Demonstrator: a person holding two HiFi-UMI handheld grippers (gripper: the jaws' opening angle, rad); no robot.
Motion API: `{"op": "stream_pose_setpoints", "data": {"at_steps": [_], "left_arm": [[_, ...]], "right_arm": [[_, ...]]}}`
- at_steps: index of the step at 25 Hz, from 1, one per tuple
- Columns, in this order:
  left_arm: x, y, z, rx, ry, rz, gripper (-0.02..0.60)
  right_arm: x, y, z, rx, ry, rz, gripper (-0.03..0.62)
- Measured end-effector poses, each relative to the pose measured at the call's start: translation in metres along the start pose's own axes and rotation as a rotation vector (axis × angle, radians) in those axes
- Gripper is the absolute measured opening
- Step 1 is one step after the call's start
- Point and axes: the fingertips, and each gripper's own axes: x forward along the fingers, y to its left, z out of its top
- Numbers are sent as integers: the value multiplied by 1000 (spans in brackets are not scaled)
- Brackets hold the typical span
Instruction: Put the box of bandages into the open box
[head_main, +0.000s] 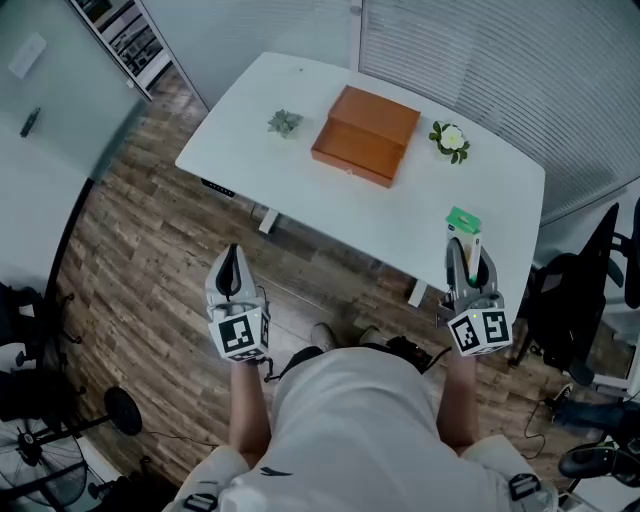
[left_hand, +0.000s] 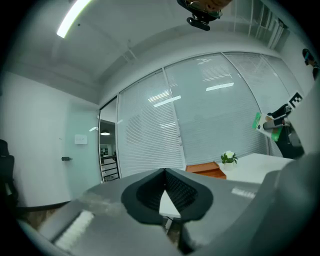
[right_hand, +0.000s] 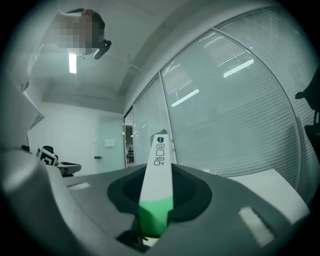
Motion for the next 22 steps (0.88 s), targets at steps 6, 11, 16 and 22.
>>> {"op": "stream_pose_setpoints", "data": {"at_steps": [6, 11, 16, 22], "left_arm": [[1, -2, -2, 1, 4, 1, 5], [1, 9, -6, -6, 6, 0, 5], [9, 22, -4, -12, 2, -14, 5], [27, 42, -7, -18, -1, -27, 6]], "right_arm": [[1, -2, -4, 8, 11, 6, 86], [4, 8, -7, 13, 18, 9, 86], [11, 18, -7, 11, 30, 1, 86], [30, 30, -10, 3, 35, -12, 87]]}}
